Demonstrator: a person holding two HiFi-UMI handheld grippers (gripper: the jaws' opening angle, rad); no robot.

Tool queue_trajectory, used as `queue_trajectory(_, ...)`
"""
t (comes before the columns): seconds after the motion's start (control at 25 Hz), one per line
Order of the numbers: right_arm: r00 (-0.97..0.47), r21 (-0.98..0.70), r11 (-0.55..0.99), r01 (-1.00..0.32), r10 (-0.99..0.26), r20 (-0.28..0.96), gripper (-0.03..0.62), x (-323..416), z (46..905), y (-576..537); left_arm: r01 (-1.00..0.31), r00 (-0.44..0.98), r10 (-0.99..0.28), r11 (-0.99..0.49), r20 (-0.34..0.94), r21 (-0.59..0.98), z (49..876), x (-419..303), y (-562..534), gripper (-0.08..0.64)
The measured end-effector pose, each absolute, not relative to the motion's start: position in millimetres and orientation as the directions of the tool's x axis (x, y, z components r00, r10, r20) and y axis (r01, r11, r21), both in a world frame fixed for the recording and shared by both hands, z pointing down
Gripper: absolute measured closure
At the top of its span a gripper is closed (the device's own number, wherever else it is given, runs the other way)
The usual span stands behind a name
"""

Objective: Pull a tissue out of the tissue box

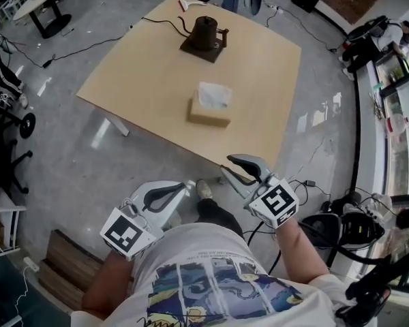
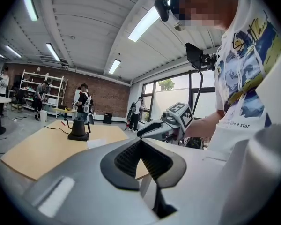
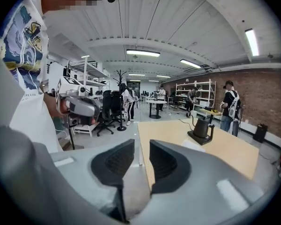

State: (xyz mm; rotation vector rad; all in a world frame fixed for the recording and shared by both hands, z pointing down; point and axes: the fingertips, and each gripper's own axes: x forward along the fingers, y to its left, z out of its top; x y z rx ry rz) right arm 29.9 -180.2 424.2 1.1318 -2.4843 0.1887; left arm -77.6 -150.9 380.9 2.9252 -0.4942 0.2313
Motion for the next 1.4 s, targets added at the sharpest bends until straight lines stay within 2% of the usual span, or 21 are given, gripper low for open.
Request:
queue_trajectory(0.32, -0.595, 0.049, 0.681, -0.731, -0.67, 0.444, 0.497, 95, 438, -273, -0.417, 0.903, -0.391, -0.895, 0.177, 0.155, 377, -51, -190, 0.555)
queue_trajectory(0.76, -0.597, 0.001, 0.71, -0.705, -0.594, 0.539, 0.44, 147, 507, -384, -0.51, 0.856, -0.472, -0.84, 0.213, 0.188, 388, -6, -239, 0.557)
queue_trajectory(0.84, -0.602, -0.017, 0.718, -0.696, -0.571, 0.558, 0.42, 152, 522, -401, -0.527, 0.844, -0.483, -0.83, 0.234, 0.186, 390, 0, -244, 0.555)
queue_trajectory(1.12, -0.639, -0.093, 0.749, -0.656, -0.485, 0.597, 0.408, 147, 561, -449, -0.588, 0.8, -0.529, -0.784, 0.284, 0.196, 398, -2, -262, 0.555)
queue_trajectory(1.4, -0.695, -0.227, 0.765, -0.603, -0.364, 0.62, 0.381, 138, 601, -473, -0.635, 0.764, -0.565, -0.745, 0.313, 0.205, 403, 0, -271, 0.555)
